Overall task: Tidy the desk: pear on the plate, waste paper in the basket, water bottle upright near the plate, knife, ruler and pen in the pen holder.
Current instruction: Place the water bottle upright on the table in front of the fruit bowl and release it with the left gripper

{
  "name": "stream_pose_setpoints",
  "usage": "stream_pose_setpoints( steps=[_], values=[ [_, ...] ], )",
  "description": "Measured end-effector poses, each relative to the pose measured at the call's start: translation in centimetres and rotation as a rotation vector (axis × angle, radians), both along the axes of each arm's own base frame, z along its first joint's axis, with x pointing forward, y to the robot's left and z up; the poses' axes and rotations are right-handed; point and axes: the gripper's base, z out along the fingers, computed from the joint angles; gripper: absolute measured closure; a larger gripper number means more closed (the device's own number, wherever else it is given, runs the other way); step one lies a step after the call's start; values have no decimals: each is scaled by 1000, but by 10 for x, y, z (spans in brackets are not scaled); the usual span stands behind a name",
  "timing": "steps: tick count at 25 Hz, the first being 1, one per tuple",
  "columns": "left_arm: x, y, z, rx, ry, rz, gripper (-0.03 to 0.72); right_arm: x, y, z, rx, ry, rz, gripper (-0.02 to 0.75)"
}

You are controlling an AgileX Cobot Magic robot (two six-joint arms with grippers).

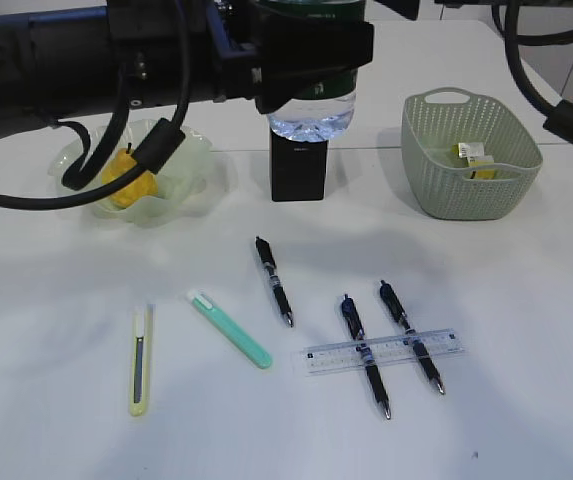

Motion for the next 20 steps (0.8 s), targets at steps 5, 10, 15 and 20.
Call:
stream_pose_setpoints(
  steps=[5,10,15,20],
  values=[
    [-1,0,0,5,-5,-6,229,0,0,0,0,0,0,353],
    [-1,0,0,6,-6,-7,281,0,0,0,0,2,0,353],
    [-1,0,0,7,-8,-6,284,0,0,0,0,2,0,349],
    [-1,0,0,8,-12,-6,296,0,0,0,1,5,0,279]
  ],
)
